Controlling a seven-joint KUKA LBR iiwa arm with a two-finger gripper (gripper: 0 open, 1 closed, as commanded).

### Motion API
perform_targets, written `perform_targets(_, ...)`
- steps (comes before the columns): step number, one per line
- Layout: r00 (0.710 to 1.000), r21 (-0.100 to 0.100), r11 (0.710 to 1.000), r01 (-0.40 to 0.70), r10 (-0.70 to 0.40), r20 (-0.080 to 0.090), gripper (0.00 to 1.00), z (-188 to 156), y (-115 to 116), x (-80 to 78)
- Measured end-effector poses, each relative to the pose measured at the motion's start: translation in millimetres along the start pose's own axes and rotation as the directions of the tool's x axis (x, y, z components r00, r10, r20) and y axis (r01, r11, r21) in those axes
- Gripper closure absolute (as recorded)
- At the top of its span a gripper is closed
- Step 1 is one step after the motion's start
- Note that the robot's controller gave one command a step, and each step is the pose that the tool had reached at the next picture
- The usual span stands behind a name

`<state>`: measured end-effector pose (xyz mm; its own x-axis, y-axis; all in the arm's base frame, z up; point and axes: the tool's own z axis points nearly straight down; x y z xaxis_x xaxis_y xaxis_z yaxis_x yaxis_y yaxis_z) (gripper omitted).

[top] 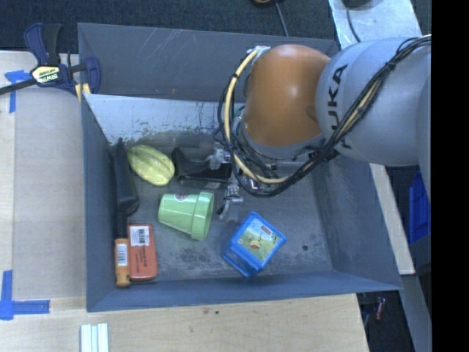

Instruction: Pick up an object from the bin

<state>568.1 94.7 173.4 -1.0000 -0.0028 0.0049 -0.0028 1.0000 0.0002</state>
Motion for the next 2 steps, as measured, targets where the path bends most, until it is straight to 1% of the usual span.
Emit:
perform_targets(1,1.000,-0.001,1.000,-0.003,0.003,0.008,0.00,-4,0,-1.9)
perform_targets(2,1.000,-0.006,1.000,0.023,-0.023,0.006,0.00,101,19,9.6)
